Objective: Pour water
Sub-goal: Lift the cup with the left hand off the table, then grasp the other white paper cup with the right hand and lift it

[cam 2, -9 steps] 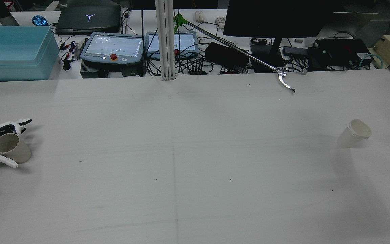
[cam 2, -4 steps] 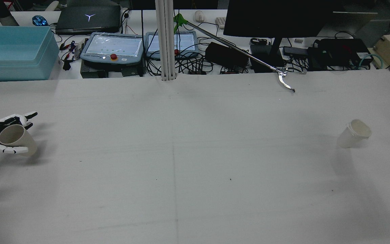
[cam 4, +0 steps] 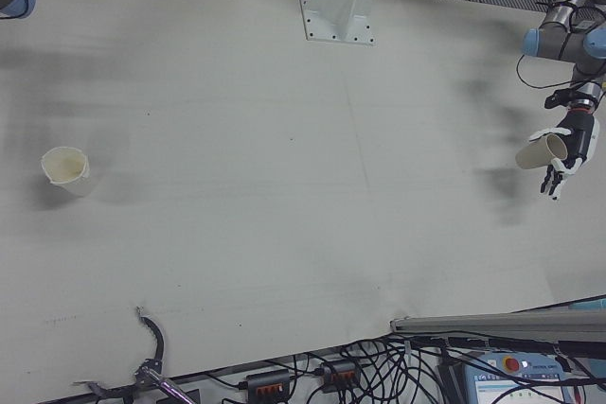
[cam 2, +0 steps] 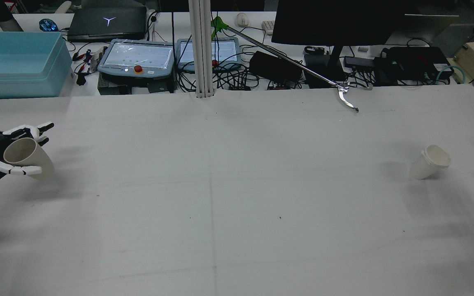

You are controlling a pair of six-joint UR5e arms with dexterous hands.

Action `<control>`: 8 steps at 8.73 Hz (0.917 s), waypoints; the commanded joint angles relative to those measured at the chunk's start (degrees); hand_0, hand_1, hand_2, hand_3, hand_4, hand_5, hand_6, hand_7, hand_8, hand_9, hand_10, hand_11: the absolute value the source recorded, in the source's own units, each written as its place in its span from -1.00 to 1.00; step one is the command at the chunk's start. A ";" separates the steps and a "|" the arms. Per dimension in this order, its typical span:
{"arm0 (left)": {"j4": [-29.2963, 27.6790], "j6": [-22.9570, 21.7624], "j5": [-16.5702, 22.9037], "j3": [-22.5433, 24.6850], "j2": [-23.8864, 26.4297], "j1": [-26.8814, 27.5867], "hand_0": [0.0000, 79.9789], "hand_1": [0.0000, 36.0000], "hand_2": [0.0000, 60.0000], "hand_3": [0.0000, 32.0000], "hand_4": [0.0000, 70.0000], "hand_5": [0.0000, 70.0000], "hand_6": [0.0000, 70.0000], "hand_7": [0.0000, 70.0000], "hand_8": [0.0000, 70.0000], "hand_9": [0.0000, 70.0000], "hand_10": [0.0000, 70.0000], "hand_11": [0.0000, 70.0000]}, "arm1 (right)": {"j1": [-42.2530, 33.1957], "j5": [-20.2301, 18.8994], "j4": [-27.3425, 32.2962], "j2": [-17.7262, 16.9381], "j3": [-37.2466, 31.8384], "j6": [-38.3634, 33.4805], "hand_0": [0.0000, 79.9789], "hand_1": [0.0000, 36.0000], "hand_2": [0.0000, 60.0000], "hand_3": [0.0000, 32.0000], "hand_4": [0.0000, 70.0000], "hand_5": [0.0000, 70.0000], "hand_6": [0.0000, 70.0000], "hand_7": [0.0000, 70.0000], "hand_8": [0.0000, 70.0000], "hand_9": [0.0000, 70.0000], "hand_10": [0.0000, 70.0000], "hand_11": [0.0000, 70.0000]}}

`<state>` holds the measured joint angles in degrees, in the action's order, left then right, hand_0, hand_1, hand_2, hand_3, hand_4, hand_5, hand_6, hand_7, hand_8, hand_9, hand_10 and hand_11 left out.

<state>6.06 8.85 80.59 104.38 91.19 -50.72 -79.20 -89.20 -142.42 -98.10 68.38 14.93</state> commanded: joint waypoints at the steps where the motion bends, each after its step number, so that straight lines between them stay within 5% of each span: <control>1: 4.57 -2.69 -1.40 4.08 0.04 -0.08 1.00 1.00 1.00 -1.00 -0.20 1.00 -0.69 -0.71 -0.96 -0.98 -0.90 -0.73 | 6.41 0.08 10.22 7.92 -17.57 5.25 0.39 0.66 0.07 -1.00 -1.00 -0.76 -0.64 -0.79 -0.88 -0.85 -1.00 -1.00; 3: 4.75 -2.96 -1.40 4.43 -0.05 -0.44 1.00 1.00 1.00 -1.00 -0.21 1.00 -0.70 -0.71 -0.96 -0.98 -0.91 -0.73 | 8.26 -0.01 10.23 7.14 -17.40 8.62 0.41 0.61 -0.13 -1.00 -1.00 -0.76 -0.65 -0.74 -0.91 -0.89 -1.00 -1.00; 6: 4.84 -3.31 -1.40 4.52 -0.14 -0.52 1.00 1.00 1.00 -1.00 -0.27 1.00 -0.71 -0.72 -0.96 -0.99 -0.91 -0.73 | 10.55 -0.18 10.14 6.78 -16.53 10.99 0.41 0.55 -0.40 -1.00 -1.00 -0.77 -0.75 -0.92 -0.98 -0.98 -1.00 -1.00; 8: 4.67 -3.31 -1.40 4.52 -0.31 -0.61 1.00 1.00 1.00 -1.00 -0.28 1.00 -0.72 -0.73 -0.96 -0.99 -0.91 -0.73 | 12.22 -0.01 8.83 6.78 -11.80 13.63 0.41 0.55 -0.38 -1.00 -1.00 -0.78 -0.73 -0.87 -0.98 -1.00 -1.00 -1.00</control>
<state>10.86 5.57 79.19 108.87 91.03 -51.24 -68.85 -89.32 -132.46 -91.27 52.34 25.89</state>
